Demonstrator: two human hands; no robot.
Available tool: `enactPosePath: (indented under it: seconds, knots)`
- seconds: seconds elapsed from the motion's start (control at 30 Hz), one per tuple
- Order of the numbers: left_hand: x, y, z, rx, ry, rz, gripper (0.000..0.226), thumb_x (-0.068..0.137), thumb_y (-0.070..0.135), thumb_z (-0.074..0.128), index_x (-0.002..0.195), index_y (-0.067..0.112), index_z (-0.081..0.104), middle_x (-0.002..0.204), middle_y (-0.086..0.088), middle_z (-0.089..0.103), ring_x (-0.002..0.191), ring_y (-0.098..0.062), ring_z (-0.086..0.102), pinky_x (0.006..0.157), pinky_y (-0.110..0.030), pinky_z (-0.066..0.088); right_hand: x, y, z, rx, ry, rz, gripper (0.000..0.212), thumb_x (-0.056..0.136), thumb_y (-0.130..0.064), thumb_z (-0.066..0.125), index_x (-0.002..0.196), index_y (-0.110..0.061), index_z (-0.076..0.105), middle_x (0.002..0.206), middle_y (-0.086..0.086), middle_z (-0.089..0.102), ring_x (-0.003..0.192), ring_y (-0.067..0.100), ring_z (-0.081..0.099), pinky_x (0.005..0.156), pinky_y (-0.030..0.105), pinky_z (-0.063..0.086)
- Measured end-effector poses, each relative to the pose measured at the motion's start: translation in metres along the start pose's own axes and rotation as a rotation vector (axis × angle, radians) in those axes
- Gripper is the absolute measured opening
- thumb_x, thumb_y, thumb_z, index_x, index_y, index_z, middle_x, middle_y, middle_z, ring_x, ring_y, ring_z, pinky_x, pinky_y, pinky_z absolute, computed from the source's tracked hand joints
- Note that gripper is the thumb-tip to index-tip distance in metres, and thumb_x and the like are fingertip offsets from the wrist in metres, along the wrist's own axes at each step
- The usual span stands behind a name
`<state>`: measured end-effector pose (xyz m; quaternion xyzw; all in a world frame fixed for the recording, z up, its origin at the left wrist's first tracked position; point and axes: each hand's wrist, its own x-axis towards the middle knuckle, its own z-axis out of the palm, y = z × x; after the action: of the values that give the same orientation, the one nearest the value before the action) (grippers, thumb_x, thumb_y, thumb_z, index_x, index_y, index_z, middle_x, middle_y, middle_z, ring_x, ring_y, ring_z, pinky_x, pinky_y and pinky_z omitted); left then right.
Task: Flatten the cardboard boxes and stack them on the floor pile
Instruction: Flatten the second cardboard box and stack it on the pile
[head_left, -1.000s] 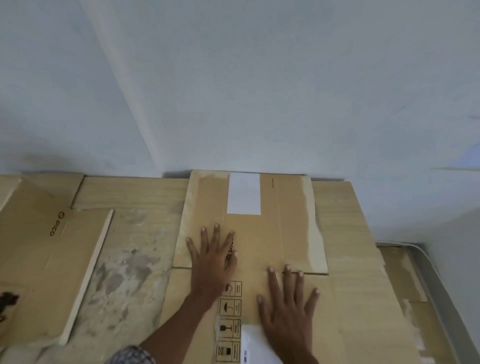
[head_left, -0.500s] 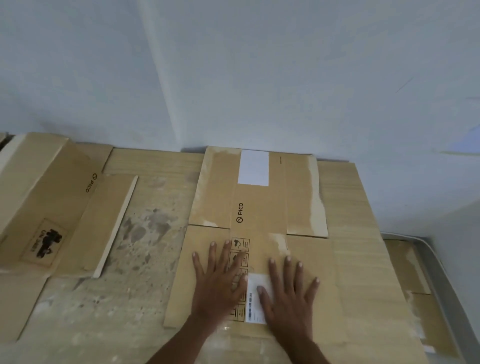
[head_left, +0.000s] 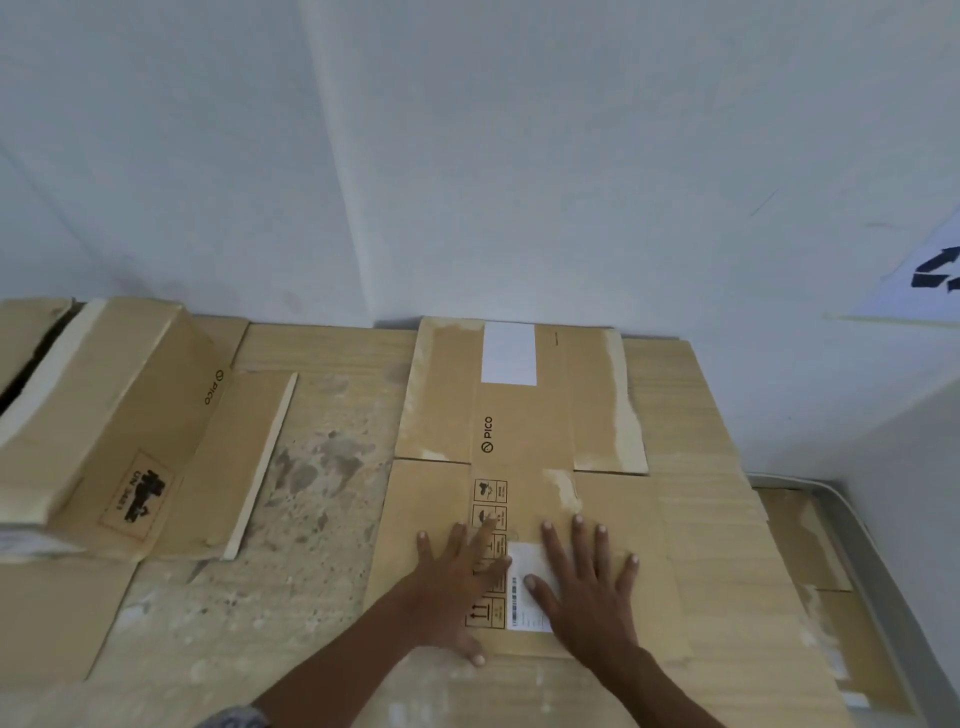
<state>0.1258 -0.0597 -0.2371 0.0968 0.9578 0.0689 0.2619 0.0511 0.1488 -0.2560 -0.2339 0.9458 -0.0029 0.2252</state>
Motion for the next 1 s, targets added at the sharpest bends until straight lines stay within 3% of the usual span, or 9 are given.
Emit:
enactPosePath:
  seconds: [0.1, 0.2, 0.33, 0.47, 0.57, 0.73, 0.87, 0.93, 1.0]
  knots:
    - [-0.001, 0.006, -0.010, 0.017, -0.066, -0.006, 0.120, 0.072, 0.059, 0.074, 0.155, 0.023, -0.005, 0.161, -0.013, -0.022, 0.144, -0.051, -0.013, 0.099, -0.084, 0.006, -0.001, 0.002, -0.013, 0.039, -0.041, -0.053, 0.096, 0.078, -0.089, 0.021, 0.148, -0.041, -0.023, 0.150, 0.005, -0.041, 0.143, 0.035, -0.030, 0.112, 0.068, -0.008]
    - [-0.002, 0.012, -0.010, 0.113, -0.052, 0.003, 0.121, 0.071, 0.054, 0.076, 0.154, 0.017, -0.004, 0.161, -0.019, -0.016, 0.142, -0.055, -0.004, 0.096, -0.084, 0.012, -0.019, 0.002, -0.012, 0.042, -0.072, -0.092, 0.115, 0.065, -0.098, 0.032, 0.151, -0.038, -0.017, 0.153, 0.003, -0.040, 0.143, 0.035, -0.030, 0.108, 0.073, -0.003]
    - [-0.004, 0.012, 0.000, 0.172, -0.010, 0.060, 0.115, 0.073, 0.050, 0.071, 0.153, 0.013, -0.003, 0.159, -0.028, -0.009, 0.138, -0.063, 0.000, 0.092, -0.087, 0.014, -0.034, 0.005, 0.003, -0.037, -0.060, -0.071, 0.118, 0.053, -0.104, 0.028, 0.149, -0.035, 0.035, 0.157, 0.005, 0.031, 0.137, 0.043, 0.025, 0.079, 0.079, 0.040]
    - [-0.004, 0.014, 0.002, 0.198, -0.029, 0.061, 0.116, 0.074, 0.053, 0.071, 0.154, 0.013, -0.004, 0.160, -0.026, -0.011, 0.137, -0.065, -0.004, 0.092, -0.086, 0.012, -0.023, 0.008, 0.001, -0.055, -0.074, -0.022, 0.115, 0.056, -0.102, 0.025, 0.146, -0.033, 0.042, 0.143, 0.008, 0.054, 0.118, 0.049, 0.056, 0.066, 0.071, 0.049]
    - [-0.008, 0.013, -0.004, 0.147, -0.016, 0.077, 0.109, 0.077, 0.050, 0.067, 0.154, 0.015, -0.002, 0.161, -0.020, -0.010, 0.139, -0.062, -0.006, 0.096, -0.085, 0.010, -0.021, 0.011, -0.004, -0.106, -0.100, -0.070, 0.122, 0.052, -0.100, 0.035, 0.153, -0.034, 0.023, 0.143, 0.011, 0.053, 0.118, 0.053, 0.054, 0.078, 0.072, 0.047]
    - [-0.026, 0.025, -0.015, 0.127, 0.083, 0.029, 0.098, 0.082, 0.046, 0.056, 0.155, 0.017, -0.002, 0.163, -0.017, -0.008, 0.143, -0.056, -0.004, 0.100, -0.082, -0.002, -0.022, 0.008, -0.037, -0.198, -0.079, -0.115, 0.128, 0.037, -0.098, 0.045, 0.140, -0.023, 0.044, 0.128, 0.018, 0.063, 0.104, 0.054, 0.061, 0.086, 0.081, 0.033]
    - [-0.034, 0.042, -0.036, 0.126, 0.088, -0.176, 0.081, 0.096, 0.019, 0.049, 0.155, 0.012, -0.007, 0.162, -0.021, -0.009, 0.144, -0.054, -0.002, 0.103, -0.080, 0.002, -0.031, 0.007, -0.078, -0.251, -0.075, -0.182, 0.123, 0.053, -0.089, 0.038, 0.155, -0.031, 0.000, 0.164, 0.012, 0.008, 0.145, 0.048, 0.011, 0.101, 0.075, -0.014]
    - [-0.037, 0.040, -0.053, 0.135, 0.069, -0.186, 0.080, 0.097, 0.016, 0.048, 0.155, 0.010, -0.006, 0.162, -0.023, -0.005, 0.145, -0.052, 0.002, 0.107, -0.076, 0.009, -0.041, 0.003, -0.091, -0.176, -0.050, -0.189, 0.118, 0.056, -0.086, 0.040, 0.155, -0.032, 0.007, 0.164, 0.009, 0.012, 0.146, 0.044, 0.014, 0.104, 0.074, -0.011]
    - [-0.043, 0.036, -0.068, 0.153, 0.070, -0.158, 0.080, 0.096, 0.020, 0.050, 0.155, 0.010, -0.003, 0.162, -0.023, 0.001, 0.145, -0.049, 0.009, 0.107, -0.072, 0.016, -0.048, 0.003, -0.096, -0.101, -0.010, -0.197, 0.105, 0.064, -0.078, 0.046, 0.153, -0.029, 0.024, 0.160, 0.009, 0.027, 0.142, 0.045, 0.028, 0.107, 0.077, 0.009]
